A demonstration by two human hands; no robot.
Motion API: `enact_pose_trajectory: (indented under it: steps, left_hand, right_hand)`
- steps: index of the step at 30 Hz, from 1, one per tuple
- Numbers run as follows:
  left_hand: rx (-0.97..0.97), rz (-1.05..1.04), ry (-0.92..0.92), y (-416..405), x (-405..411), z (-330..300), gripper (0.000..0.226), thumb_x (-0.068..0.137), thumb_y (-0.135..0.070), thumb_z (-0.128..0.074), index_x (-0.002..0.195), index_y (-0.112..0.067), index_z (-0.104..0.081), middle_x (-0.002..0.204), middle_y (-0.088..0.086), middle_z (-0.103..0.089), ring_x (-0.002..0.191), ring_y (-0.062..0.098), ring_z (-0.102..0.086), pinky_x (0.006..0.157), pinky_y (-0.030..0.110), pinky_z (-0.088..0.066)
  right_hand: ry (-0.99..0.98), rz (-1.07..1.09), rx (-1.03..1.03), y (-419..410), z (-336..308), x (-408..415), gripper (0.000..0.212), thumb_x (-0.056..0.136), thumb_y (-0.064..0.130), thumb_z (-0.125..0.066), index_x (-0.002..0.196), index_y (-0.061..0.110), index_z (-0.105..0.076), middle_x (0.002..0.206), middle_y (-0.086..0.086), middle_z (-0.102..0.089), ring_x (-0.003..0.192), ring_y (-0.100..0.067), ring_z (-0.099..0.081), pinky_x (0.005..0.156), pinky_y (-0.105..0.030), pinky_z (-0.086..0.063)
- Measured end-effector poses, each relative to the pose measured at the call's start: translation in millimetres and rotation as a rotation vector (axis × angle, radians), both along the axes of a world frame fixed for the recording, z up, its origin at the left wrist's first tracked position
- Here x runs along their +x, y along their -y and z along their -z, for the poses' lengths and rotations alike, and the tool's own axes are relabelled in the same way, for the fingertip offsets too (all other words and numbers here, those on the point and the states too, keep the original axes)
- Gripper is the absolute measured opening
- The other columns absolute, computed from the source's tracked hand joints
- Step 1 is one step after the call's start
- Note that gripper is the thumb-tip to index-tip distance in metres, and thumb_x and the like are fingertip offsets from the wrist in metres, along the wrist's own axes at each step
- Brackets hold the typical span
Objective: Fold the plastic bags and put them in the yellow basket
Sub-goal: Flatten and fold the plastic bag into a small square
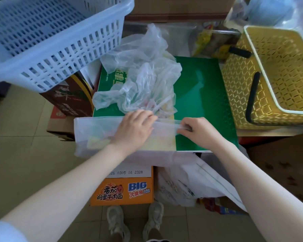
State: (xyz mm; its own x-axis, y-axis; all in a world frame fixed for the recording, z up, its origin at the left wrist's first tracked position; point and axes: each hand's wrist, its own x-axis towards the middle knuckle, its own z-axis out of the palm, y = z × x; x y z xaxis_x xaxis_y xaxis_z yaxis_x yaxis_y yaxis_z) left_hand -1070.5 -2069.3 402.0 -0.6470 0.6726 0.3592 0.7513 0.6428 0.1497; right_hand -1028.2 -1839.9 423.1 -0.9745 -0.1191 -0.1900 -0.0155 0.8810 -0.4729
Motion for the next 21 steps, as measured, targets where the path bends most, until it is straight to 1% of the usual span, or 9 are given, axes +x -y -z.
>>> enact_pose_trajectory:
  steps: [2, 6, 9, 11, 15, 16, 18, 19, 21]
  left_hand:
    - [0.029, -0.008, 0.123, -27, -3, 6, 0.042, 0.081, -0.037, -0.044, 0.099, -0.005, -0.063, 0.100, 0.010, -0.063, 0.091, 0.030, -0.060, 0.079, 0.037, -0.048]
    - [0.076, -0.084, 0.239, -40, -15, 30, 0.045, 0.083, -0.041, -0.044, 0.070, -0.002, -0.061, 0.082, 0.014, -0.058, 0.075, 0.031, -0.056, 0.065, 0.038, -0.049]
    - [0.116, -0.132, 0.327, -33, -18, 42, 0.051, 0.083, -0.046, -0.041, 0.071, -0.001, -0.060, 0.085, 0.015, -0.057, 0.080, 0.031, -0.056, 0.068, 0.040, -0.049]
    - [0.136, -0.139, 0.354, -33, -19, 45, 0.052, 0.083, -0.048, -0.041, 0.071, -0.001, -0.059, 0.085, 0.015, -0.058, 0.082, 0.029, -0.055, 0.072, 0.038, -0.046]
    - [0.093, -0.104, 0.255, -33, -24, 43, 0.045, 0.084, -0.044, -0.042, 0.069, -0.005, -0.060, 0.076, 0.011, -0.062, 0.075, 0.029, -0.056, 0.067, 0.038, -0.045]
    - [0.080, -0.104, 0.209, -32, -26, 43, 0.043, 0.085, -0.043, -0.043, 0.067, -0.007, -0.059, 0.073, 0.009, -0.062, 0.071, 0.028, -0.056, 0.064, 0.037, -0.044]
    - [0.083, -0.110, 0.126, -29, -29, 44, 0.044, 0.087, -0.044, -0.042, 0.064, -0.009, -0.057, 0.066, 0.006, -0.062, 0.067, 0.027, -0.055, 0.062, 0.035, -0.040]
    - [0.092, -0.109, 0.101, -28, -29, 44, 0.049, 0.090, -0.046, -0.039, 0.063, -0.009, -0.055, 0.064, 0.005, -0.060, 0.065, 0.026, -0.053, 0.062, 0.034, -0.039]
    - [0.102, -0.103, 0.071, -26, -29, 44, 0.057, 0.095, -0.050, -0.030, 0.062, -0.009, -0.053, 0.061, 0.005, -0.058, 0.064, 0.025, -0.051, 0.061, 0.032, -0.037]
  right_hand:
    - [-0.028, -0.023, -0.011, 1, -6, -2, 0.027, 0.086, 0.030, -0.064, 0.071, 0.019, -0.045, 0.055, 0.008, -0.040, 0.058, -0.022, -0.042, 0.056, -0.036, -0.040]
    - [-0.008, -0.049, 0.017, -21, -21, -2, 0.027, 0.083, 0.034, -0.067, 0.070, 0.018, -0.050, 0.056, 0.008, -0.045, 0.058, -0.020, -0.044, 0.058, -0.033, -0.038]
    - [0.064, 0.014, -0.060, -54, -27, -2, 0.020, 0.082, 0.031, -0.068, 0.077, 0.011, -0.066, 0.066, -0.001, -0.060, 0.062, -0.017, -0.051, 0.060, -0.025, -0.037]
    - [0.154, 0.118, -0.156, -69, -26, 1, 0.017, 0.086, 0.028, -0.063, 0.079, 0.014, -0.067, 0.071, -0.002, -0.062, 0.067, -0.016, -0.052, 0.066, -0.028, -0.038]
    - [0.365, 0.354, -0.396, -86, -14, 4, 0.027, 0.086, 0.033, -0.062, 0.068, 0.014, -0.059, 0.070, -0.001, -0.054, 0.074, -0.018, -0.049, 0.079, -0.036, -0.035]
    - [0.425, 0.403, -0.475, -88, -13, 4, 0.028, 0.078, 0.041, -0.068, 0.071, 0.015, -0.061, 0.078, -0.001, -0.058, 0.083, -0.020, -0.053, 0.087, -0.037, -0.036]
    - [0.526, 0.474, -0.584, -90, -10, 2, 0.057, 0.051, 0.058, -0.080, 0.088, 0.017, -0.067, 0.104, -0.004, -0.064, 0.106, -0.027, -0.054, 0.104, -0.044, -0.033]
    - [0.551, 0.457, -0.571, -92, -10, 2, 0.061, 0.047, 0.060, -0.080, 0.088, 0.017, -0.067, 0.110, -0.005, -0.062, 0.109, -0.027, -0.054, 0.105, -0.045, -0.033]
    - [0.535, 0.332, -0.438, -92, -13, 1, 0.038, 0.066, 0.047, -0.076, 0.066, 0.014, -0.059, 0.095, -0.006, -0.058, 0.090, -0.023, -0.054, 0.090, -0.041, -0.036]
